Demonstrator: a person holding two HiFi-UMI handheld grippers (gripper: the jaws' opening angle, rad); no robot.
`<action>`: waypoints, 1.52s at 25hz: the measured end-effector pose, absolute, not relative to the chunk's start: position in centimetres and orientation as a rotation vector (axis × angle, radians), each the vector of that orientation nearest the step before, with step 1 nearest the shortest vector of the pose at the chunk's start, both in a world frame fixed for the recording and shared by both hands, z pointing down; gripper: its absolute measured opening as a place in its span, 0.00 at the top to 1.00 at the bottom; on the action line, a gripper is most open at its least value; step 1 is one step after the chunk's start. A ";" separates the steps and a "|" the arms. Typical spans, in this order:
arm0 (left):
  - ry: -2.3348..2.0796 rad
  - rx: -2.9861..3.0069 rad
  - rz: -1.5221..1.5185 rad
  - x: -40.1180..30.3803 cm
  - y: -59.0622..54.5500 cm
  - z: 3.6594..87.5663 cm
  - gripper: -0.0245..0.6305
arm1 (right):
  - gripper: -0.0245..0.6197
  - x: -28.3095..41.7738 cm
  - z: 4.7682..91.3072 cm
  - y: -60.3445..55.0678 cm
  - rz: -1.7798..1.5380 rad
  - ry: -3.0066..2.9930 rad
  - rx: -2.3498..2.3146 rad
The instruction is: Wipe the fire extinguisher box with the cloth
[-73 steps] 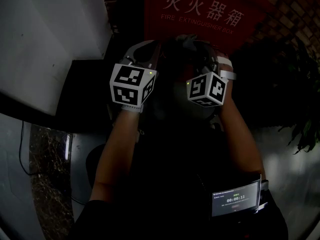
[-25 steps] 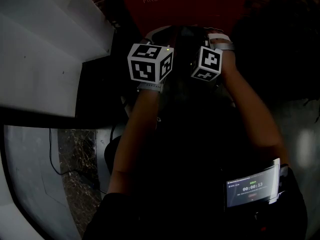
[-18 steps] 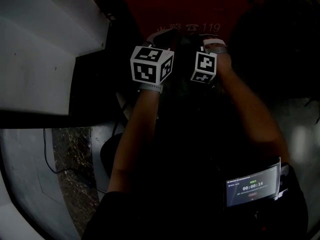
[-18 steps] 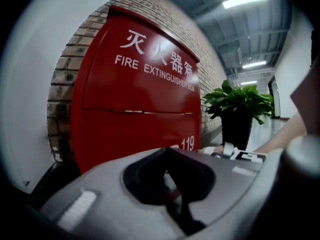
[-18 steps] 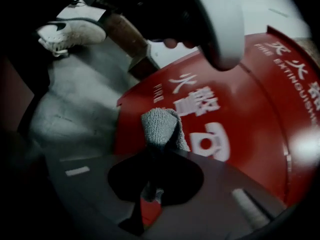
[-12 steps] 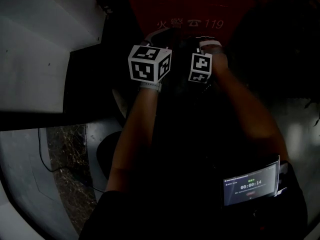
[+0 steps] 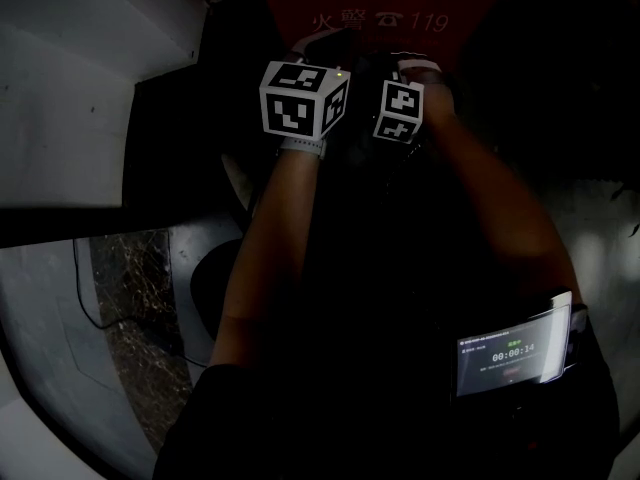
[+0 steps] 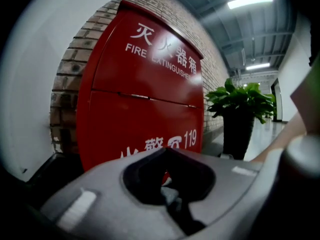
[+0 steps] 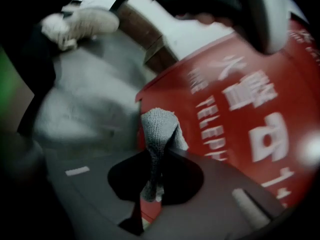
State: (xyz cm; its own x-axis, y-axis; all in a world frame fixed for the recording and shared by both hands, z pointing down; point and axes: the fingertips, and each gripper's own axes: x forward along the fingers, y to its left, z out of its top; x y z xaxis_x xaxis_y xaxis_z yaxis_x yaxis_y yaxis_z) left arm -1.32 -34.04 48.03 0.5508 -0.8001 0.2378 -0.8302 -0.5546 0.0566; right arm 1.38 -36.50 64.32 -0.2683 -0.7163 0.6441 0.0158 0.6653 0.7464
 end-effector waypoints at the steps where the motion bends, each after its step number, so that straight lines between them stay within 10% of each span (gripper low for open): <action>1: -1.395 2.630 0.267 -1.3 -33.9 47.4 0.96 | 0.92 0.9 63.1 -36.2 -0.785 -1.740 0.594; 25: -1.574 2.786 -0.131 -5.2 -32.0 26.9 0.96 | 0.92 9.2 20.9 -35.8 -1.360 -1.675 1.405; 38: -1.600 2.829 0.013 -4.4 -31.1 21.0 0.96 | 0.92 10.2 26.2 -38.5 -1.214 -1.599 1.270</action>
